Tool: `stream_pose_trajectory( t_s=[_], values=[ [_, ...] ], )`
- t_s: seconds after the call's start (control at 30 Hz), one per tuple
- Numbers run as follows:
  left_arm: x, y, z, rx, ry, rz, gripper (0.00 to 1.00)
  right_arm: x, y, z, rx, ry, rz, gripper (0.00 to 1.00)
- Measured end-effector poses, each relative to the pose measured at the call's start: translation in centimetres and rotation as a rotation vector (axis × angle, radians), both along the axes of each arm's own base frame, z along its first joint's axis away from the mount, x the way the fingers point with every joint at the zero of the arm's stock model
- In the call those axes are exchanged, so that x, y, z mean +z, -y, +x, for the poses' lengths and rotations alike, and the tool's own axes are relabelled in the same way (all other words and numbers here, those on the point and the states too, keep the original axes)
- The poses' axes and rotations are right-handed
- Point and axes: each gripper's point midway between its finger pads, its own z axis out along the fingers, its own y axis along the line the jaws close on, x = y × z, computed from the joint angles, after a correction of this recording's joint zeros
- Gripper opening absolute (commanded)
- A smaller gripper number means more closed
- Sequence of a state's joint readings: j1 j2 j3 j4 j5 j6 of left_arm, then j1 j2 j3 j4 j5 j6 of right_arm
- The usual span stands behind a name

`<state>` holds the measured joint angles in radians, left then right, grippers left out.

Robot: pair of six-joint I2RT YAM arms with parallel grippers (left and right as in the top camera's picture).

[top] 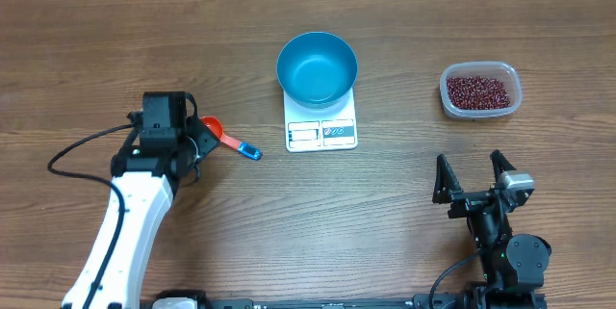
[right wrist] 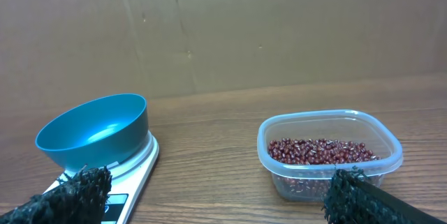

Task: Scoop item into bowl and weigh 150g on scale
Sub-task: 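Move the left gripper forward over the red scoop's cup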

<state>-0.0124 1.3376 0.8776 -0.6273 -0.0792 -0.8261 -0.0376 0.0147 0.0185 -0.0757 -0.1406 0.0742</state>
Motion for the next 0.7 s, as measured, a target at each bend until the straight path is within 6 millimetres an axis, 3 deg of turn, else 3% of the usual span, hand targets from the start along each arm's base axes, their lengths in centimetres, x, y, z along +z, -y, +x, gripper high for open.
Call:
stream_pose_trajectory(
  t_s=[0.53,0.7],
  values=[
    [-6.3,-0.9,2.6,0.162,-0.073,-0.016,0.60,0.0,0.0,0.0,0.000,0.000,0.000,1.00],
    [-8.0,-0.9,3.2,0.187,-0.082,-0.027,0.54,0.0,0.0,0.0,0.000,0.000,-0.001,1.00]
  ],
)
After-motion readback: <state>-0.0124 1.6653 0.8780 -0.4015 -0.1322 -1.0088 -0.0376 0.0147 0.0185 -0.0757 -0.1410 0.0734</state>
